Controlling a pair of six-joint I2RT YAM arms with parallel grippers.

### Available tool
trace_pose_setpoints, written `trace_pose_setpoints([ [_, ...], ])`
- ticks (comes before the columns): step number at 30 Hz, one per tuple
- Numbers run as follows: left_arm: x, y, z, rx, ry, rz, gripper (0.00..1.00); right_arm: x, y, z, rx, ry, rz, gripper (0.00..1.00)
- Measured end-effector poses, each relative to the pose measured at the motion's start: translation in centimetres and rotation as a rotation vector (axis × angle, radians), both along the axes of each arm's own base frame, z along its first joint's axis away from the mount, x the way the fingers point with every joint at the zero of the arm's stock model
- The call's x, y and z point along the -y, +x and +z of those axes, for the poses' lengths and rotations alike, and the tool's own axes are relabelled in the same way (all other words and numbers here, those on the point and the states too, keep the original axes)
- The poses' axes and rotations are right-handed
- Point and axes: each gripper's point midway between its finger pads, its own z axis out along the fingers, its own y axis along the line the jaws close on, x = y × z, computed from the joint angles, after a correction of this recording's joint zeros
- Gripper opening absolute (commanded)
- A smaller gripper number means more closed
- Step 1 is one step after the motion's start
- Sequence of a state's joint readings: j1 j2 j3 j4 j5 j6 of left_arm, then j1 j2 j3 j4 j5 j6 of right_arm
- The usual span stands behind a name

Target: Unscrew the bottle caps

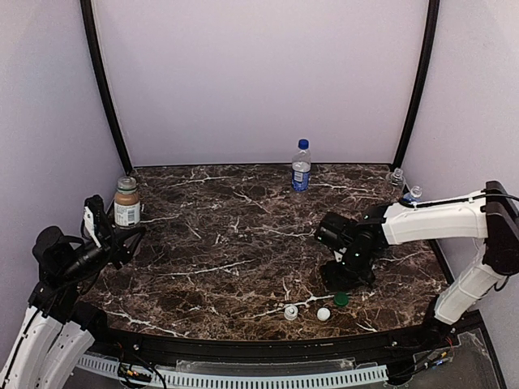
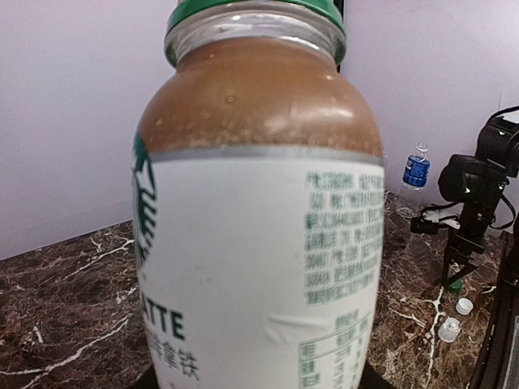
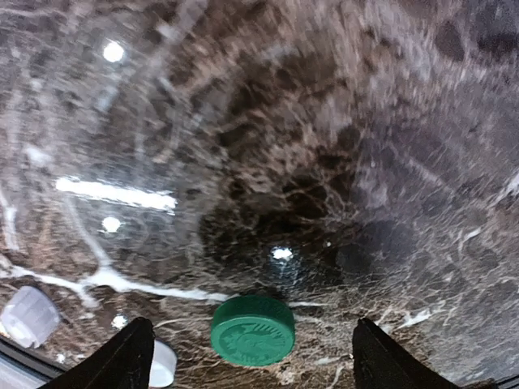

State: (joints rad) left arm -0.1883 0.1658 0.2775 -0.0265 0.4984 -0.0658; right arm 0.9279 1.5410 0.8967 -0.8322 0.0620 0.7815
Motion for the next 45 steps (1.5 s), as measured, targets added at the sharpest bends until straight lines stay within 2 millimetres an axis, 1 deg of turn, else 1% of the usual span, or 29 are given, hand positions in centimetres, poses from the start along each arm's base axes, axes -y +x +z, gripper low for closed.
trace_pose_setpoints([
  [1, 0.2, -0.1, 0.0, 0.003, -0.002, -0.015, 0.51, -0.4, 0.4, 0.7, 0.013, 0.007, 0.0, 0.88],
  [2, 0.4, -0.3, 0.0, 0.006, -0.006, -0.03, 0.52, -1.0, 1.1, 1.9, 0.035, 0.013, 0.011, 0.89],
  [5, 1.0, -0.9, 0.2, 0.019, -0.016, -0.078, 0.52, -4.4, 3.8, 7.0, 0.159, 0.083, 0.073, 0.89],
  [6, 1.1, -1.1, 0.3, 0.023, -0.02, -0.093, 0.52, -6.0, 4.7, 9.2, 0.217, 0.113, 0.115, 0.89],
  [7, 1.3, -1.2, 0.3, 0.025, -0.022, -0.104, 0.52, -8.1, 5.4, 11.7, 0.281, 0.157, 0.172, 0.89],
  [8, 1.4, -1.4, 0.4, 0.03, -0.025, -0.119, 0.52, -10.6, 6.0, 14.4, 0.354, 0.212, 0.245, 0.89],
  [9, 1.6, -1.6, 0.4, 0.031, -0.026, -0.131, 0.52, -14.1, 6.2, 17.8, 0.445, 0.295, 0.34, 0.89],
  [11, 1.8, -1.8, 0.5, 0.036, -0.029, -0.151, 0.52, -19.7, 5.2, 22.9, 0.573, 0.443, 0.512, 0.89],
  [13, 2.0, -2.0, 0.6, 0.04, -0.03, -0.169, 0.52, -24.9, 3.2, 27.4, 0.676, 0.607, 0.679, 0.91],
  [14, 2.1, -2.1, 0.7, 0.042, -0.031, -0.177, 0.52, -27.2, 2.0, 29.3, 0.721, 0.69, 0.753, 0.92],
  [16, 2.1, -2.2, 0.7, 0.047, -0.032, -0.182, 0.52, -31.3, 0.0, 32.4, 0.796, 0.851, 0.881, 0.93],
  [17, 2.1, -2.3, 0.7, 0.049, -0.032, -0.186, 0.52, -32.8, -0.5, 33.4, 0.827, 0.91, 0.919, 0.93],
  [19, 2.1, -2.3, 0.7, 0.049, -0.033, -0.19, 0.52, -35.3, -0.6, 34.9, 0.882, 0.997, 0.966, 0.93],
  [22, 2.2, -2.4, 0.8, 0.049, -0.034, -0.198, 0.52, -38.4, -0.1, 35.8, 0.942, 1.081, 0.991, 0.93],
  [26, 2.3, -2.5, 0.8, 0.051, -0.034, -0.202, 0.52, -41.1, 0.7, 35.8, 0.975, 1.131, 0.978, 0.91],
  [30, 2.3, -2.5, 0.8, 0.05, -0.035, -0.202, 0.52, -42.8, 1.3, 34.9, 0.979, 1.156, 0.951, 0.85],
  [33, 2.3, -2.5, 0.8, 0.048, -0.037, -0.203, 0.52, -43.6, 1.9, 34.1, 0.967, 1.164, 0.927, 0.81],
  [35, 2.3, -2.5, 0.8, 0.048, -0.037, -0.203, 0.52, -44.0, 2.2, 33.4, 0.955, 1.162, 0.914, 0.74],
  [38, 2.3, -2.5, 0.8, 0.047, -0.037, -0.202, 0.52, -44.3, 2.5, 32.5, 0.932, 1.164, 0.895, 0.59],
  [41, 2.2, -2.3, 0.6, 0.035, -0.041, -0.195, 0.52, -44.5, 2.4, 32.2, 0.911, 1.183, 0.883, 0.41],
  [42, 2.2, -2.3, 0.4, 0.03, -0.041, -0.195, 0.52, -44.6, 2.4, 32.1, 0.905, 1.187, 0.883, 0.33],
  [43, 2.1, -2.2, 0.3, 0.026, -0.043, -0.192, 0.52, -44.7, 2.2, 32.0, 0.892, 1.197, 0.883, 0.23],
  [45, 2.1, -2.2, 0.2, 0.021, -0.044, -0.191, 0.52, -44.7, 2.2, 31.9, 0.889, 1.201, 0.885, 0.12],
])
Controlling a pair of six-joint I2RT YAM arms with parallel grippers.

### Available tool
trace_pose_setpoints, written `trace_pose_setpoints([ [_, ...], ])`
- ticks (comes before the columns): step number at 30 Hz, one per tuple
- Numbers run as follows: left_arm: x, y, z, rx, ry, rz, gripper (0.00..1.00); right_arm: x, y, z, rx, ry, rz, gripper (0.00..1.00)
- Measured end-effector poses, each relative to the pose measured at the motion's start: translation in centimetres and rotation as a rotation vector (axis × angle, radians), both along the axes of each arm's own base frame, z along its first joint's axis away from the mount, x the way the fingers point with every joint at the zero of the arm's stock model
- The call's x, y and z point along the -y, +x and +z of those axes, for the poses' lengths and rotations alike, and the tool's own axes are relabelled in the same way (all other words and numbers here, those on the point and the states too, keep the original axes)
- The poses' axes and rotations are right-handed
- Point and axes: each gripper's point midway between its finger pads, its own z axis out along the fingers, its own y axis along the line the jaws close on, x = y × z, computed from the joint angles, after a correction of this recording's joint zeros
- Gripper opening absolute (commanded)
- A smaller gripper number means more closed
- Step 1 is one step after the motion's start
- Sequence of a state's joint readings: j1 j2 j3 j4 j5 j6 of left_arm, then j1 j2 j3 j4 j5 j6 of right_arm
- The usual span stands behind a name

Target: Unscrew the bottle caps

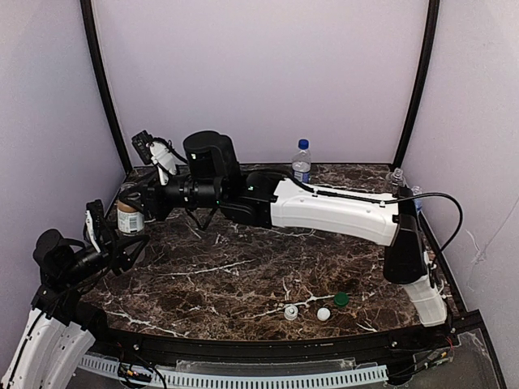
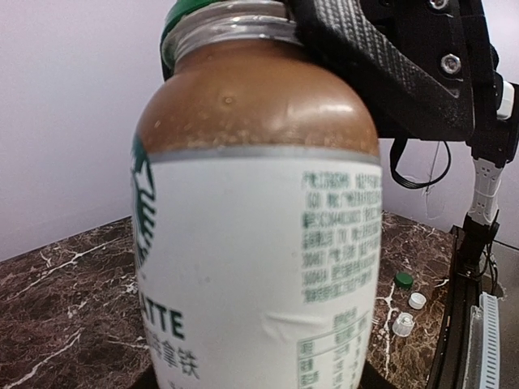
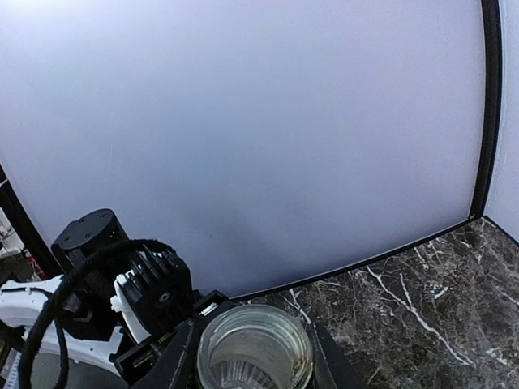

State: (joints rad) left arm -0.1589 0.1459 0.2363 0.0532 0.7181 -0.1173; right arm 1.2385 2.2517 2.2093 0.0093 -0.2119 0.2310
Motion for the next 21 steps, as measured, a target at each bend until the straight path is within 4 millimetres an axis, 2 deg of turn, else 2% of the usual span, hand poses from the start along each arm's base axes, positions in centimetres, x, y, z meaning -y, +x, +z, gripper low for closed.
trace_pose_setpoints([
  [3, 0.0, 0.0, -0.1, -0.005, -0.001, 0.0, 0.53, 0.0, 0.1, -0.1, -0.005, -0.002, 0.004, 0.0],
  [5, 0.0, 0.0, -0.1, -0.006, -0.001, -0.001, 0.68, 0.0, -0.1, -0.2, -0.005, -0.002, 0.013, 0.0],
  [6, 0.0, 0.0, -0.1, -0.004, 0.0, -0.001, 0.84, 0.1, -0.1, -0.2, -0.006, -0.001, 0.019, 0.0],
  [7, 0.0, 0.0, 0.0, 0.004, 0.0, -0.002, 0.95, 0.1, -0.1, -0.3, -0.008, -0.005, 0.023, 0.0],
  [13, 0.2, -0.3, 0.4, 0.013, -0.011, -0.022, 0.99, 2.0, 1.1, -1.5, 0.007, -0.066, 0.003, 0.0],
  [16, 0.2, -0.3, 0.4, 0.01, -0.014, -0.021, 0.99, 5.3, 1.9, -2.0, 0.039, -0.129, -0.071, 0.0],
  [20, 0.1, -0.1, 0.4, 0.011, -0.014, -0.011, 0.99, 12.1, 4.1, -1.8, 0.089, -0.196, -0.25, 0.0],
  [21, 0.0, -0.1, 0.4, 0.012, -0.015, -0.008, 0.99, 14.5, 5.0, -1.8, 0.098, -0.208, -0.311, 0.0],
])
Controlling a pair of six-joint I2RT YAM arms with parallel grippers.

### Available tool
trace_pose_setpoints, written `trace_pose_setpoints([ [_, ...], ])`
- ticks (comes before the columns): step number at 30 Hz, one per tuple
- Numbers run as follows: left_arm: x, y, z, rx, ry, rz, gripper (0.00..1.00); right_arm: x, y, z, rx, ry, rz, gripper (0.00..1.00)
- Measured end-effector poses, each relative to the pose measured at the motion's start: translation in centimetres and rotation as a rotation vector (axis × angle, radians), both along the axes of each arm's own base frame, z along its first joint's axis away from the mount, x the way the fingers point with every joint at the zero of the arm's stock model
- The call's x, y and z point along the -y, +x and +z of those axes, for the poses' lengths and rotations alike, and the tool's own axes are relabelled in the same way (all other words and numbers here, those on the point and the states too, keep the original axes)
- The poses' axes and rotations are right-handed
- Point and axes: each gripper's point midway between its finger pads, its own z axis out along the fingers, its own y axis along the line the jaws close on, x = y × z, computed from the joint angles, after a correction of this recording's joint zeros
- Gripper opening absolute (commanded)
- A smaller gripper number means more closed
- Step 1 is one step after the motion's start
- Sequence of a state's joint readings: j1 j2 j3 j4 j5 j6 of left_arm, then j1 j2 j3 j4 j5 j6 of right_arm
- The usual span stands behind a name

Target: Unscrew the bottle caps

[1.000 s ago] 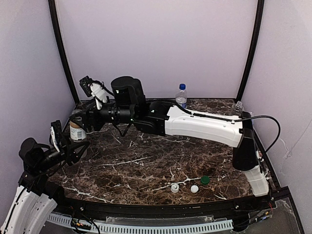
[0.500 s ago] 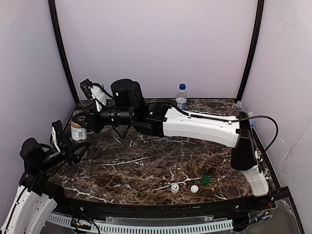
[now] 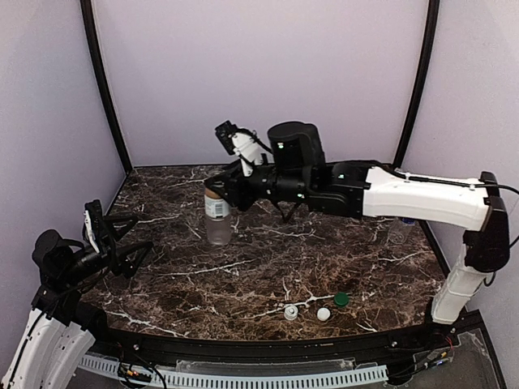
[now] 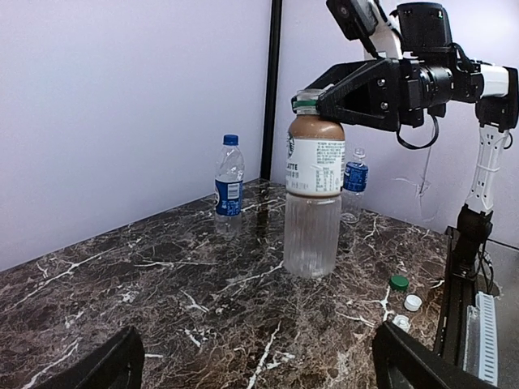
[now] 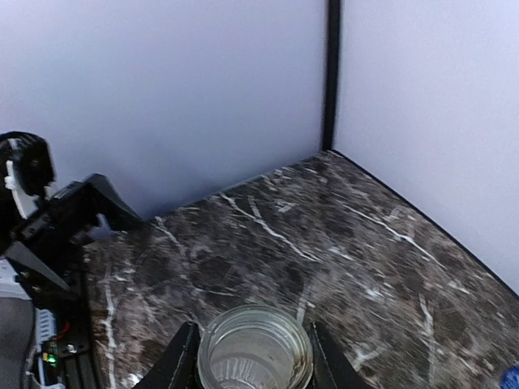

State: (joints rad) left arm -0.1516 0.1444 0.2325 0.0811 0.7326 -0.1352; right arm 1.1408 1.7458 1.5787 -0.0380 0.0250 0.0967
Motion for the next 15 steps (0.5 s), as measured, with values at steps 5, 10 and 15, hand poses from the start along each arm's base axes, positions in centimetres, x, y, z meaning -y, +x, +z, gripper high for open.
trace_pose_setpoints([
  [5, -0.2, 0.2, 0.0, 0.001, -0.001, 0.016, 0.99, 12.8, 6.4, -2.3, 0.052, -0.05, -0.357, 0.0],
  [10, -0.3, 0.3, 0.0, -0.001, -0.001, 0.025, 0.99, 23.6, 11.9, -8.0, 0.06, -0.121, -0.642, 0.0],
  [15, -0.6, 0.7, -0.2, -0.012, 0.001, 0.042, 0.99, 30.0, 16.3, -11.2, 0.092, -0.155, -0.804, 0.0],
])
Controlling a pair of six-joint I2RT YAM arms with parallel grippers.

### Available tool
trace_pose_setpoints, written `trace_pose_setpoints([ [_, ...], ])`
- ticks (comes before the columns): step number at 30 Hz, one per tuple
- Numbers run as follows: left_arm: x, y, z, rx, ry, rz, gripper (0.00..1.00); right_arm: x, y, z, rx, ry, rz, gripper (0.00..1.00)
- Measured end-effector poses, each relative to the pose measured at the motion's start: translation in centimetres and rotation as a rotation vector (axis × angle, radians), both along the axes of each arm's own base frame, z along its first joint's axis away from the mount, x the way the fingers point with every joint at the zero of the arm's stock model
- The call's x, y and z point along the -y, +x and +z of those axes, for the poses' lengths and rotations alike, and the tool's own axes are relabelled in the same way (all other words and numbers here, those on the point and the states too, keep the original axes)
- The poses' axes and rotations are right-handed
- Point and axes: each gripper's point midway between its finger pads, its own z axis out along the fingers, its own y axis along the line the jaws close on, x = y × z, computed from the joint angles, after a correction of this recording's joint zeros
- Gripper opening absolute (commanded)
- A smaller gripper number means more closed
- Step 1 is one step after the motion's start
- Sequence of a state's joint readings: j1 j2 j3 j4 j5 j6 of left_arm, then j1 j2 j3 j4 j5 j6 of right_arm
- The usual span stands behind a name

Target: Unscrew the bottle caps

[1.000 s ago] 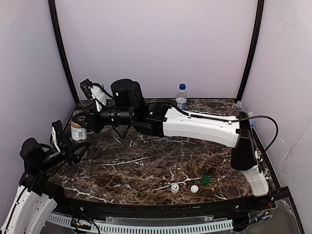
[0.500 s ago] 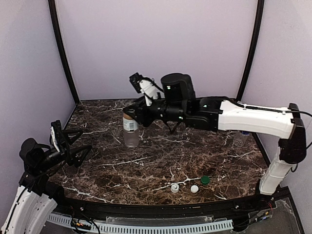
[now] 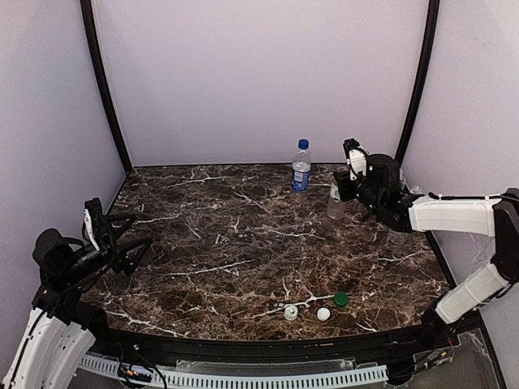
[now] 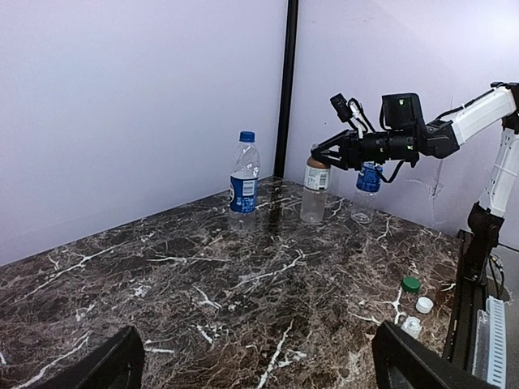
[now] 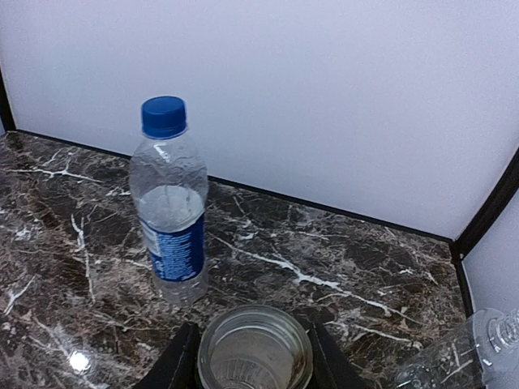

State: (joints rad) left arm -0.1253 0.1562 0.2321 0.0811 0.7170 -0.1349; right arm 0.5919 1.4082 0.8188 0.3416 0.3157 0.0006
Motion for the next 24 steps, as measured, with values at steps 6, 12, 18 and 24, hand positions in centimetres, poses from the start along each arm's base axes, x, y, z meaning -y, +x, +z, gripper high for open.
trace_pose_setpoints([
  [6, -0.3, 0.5, -0.3, -0.017, 0.002, 0.018, 0.99, 3.6, 4.4, -0.6, 0.082, 0.021, -0.089, 0.0],
  [12, -0.5, 0.8, -0.8, -0.038, 0.005, 0.027, 0.99, 5.6, 8.4, -3.2, 0.079, -0.013, -0.135, 0.0],
  [18, -0.6, 1.0, -1.0, -0.046, 0.005, 0.033, 0.99, 7.1, 11.8, -4.3, 0.074, -0.028, -0.165, 0.0],
  [24, -0.7, 1.2, -1.2, -0.054, 0.006, 0.039, 0.99, 9.2, 13.9, -5.1, 0.063, -0.019, -0.211, 0.0],
])
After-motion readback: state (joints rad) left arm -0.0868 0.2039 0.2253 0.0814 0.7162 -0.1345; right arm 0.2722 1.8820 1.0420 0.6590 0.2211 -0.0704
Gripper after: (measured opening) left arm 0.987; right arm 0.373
